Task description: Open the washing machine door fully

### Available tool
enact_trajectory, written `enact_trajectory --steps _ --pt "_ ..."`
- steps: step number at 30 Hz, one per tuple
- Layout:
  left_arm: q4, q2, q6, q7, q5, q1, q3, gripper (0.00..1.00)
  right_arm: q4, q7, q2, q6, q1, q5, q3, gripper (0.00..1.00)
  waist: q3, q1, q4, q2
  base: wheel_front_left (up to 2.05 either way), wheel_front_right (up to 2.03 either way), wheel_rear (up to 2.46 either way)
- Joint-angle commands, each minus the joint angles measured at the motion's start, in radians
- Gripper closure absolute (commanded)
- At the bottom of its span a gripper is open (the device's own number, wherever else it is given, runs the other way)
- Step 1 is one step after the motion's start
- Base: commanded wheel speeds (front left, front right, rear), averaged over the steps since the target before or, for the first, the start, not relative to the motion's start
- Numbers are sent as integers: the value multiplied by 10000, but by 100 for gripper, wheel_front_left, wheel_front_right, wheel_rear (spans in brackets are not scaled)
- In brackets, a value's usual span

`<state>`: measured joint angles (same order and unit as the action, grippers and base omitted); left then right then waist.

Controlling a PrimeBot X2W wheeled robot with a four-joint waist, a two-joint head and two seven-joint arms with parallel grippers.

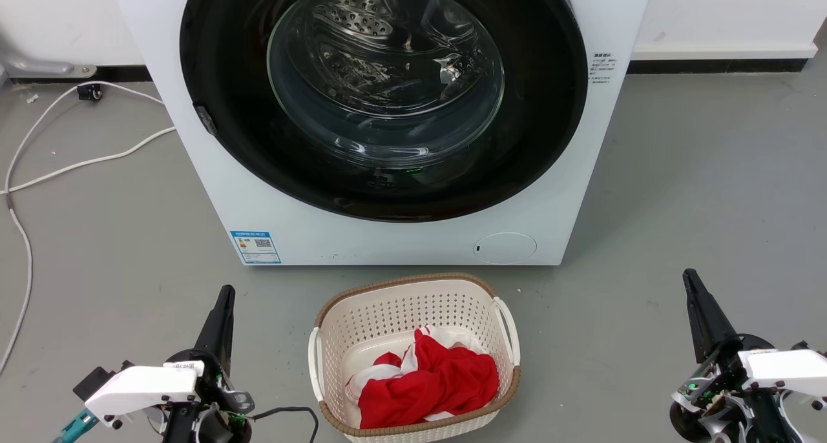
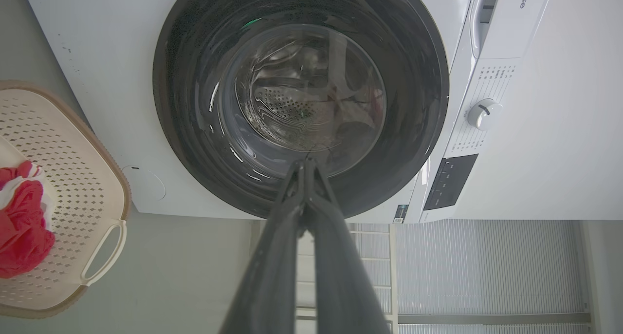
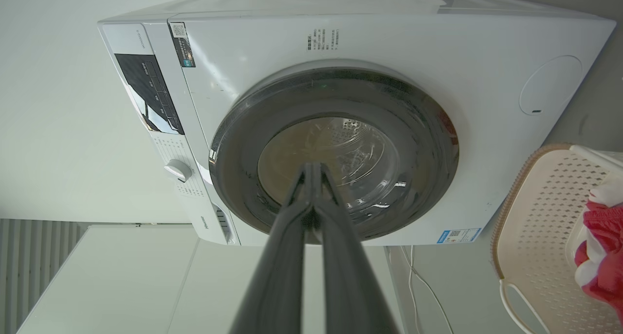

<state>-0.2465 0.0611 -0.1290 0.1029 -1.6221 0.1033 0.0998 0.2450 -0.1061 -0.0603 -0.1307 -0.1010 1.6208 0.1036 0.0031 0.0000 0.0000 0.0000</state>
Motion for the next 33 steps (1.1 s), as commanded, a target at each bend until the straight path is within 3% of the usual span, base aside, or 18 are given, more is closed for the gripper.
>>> enact_trajectory --steps 1,10,11,24,33 --pt "-7 -1 -32 23 30 81 10 100 11 -14 28 0 -125 -29 12 100 0 0 0 0 0 0 0" --pt "-8 -15 -32 45 53 83 30 100 12 -31 38 0 -125 -41 27 100 0 0 0 0 0 0 0" --pt "-29 -15 0 -1 1 -12 10 0 22 -2 10 0 18 -13 11 0 0 0 0 0 0 0 0" --pt "334 -39 5 -568 693 -52 -398 0 -313 571 33 0 258 -746 -174 0 -11 0 30 0 0 0 0" --pt "964 -55 1 -961 2687 -8 -357 0 -874 969 41 0 308 -3287 -418 0 -23 0 72 0 0 0 0"
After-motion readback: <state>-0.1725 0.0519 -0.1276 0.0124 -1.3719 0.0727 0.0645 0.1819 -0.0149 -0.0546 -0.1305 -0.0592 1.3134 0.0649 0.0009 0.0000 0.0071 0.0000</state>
